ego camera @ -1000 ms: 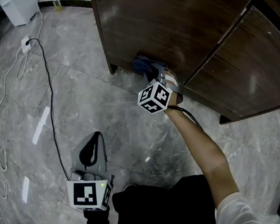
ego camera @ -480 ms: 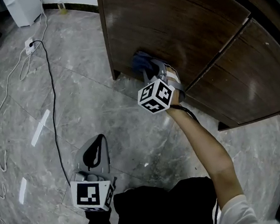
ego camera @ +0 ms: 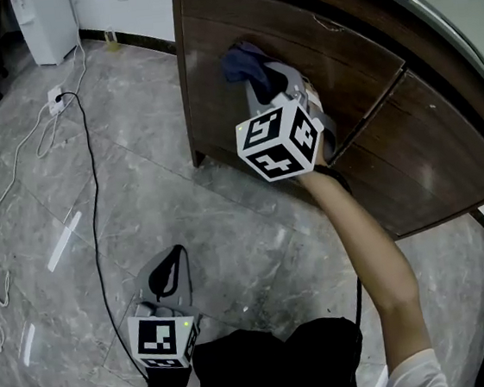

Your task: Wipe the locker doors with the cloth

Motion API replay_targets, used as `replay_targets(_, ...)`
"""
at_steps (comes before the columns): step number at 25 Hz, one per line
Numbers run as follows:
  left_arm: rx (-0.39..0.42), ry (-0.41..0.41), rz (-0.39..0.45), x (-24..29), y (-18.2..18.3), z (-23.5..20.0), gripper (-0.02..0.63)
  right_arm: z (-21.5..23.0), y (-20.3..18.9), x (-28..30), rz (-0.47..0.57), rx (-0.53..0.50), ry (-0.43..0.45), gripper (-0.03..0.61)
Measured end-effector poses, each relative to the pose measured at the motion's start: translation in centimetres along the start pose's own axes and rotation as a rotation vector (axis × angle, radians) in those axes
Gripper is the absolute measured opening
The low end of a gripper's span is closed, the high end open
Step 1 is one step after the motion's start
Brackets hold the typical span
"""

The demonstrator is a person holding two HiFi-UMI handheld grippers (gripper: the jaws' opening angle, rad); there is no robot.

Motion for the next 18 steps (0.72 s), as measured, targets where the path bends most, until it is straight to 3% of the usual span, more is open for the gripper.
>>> replay_targets(11,-0.02,-0.009,0.007,-0.1,-0.2,-0.1,0.002,8.1,9.4,-0.2,0.131,0.043,-0.096,0.107)
replay_targets(18,-0.04,-0.002,-0.016,0.1,-1.2,-0.4,0.003,4.3,7.5,1.4,0.115,-0.028,-0.128,0.107)
Point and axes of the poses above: the fingertips, and each gripper's own axes: x forward along the fingers, z to its right, y out of its top, the point moved 3 cm from there along -x, backward along the fingers, and after that the axes turned 6 degrees about z, right-handed, at the moved point
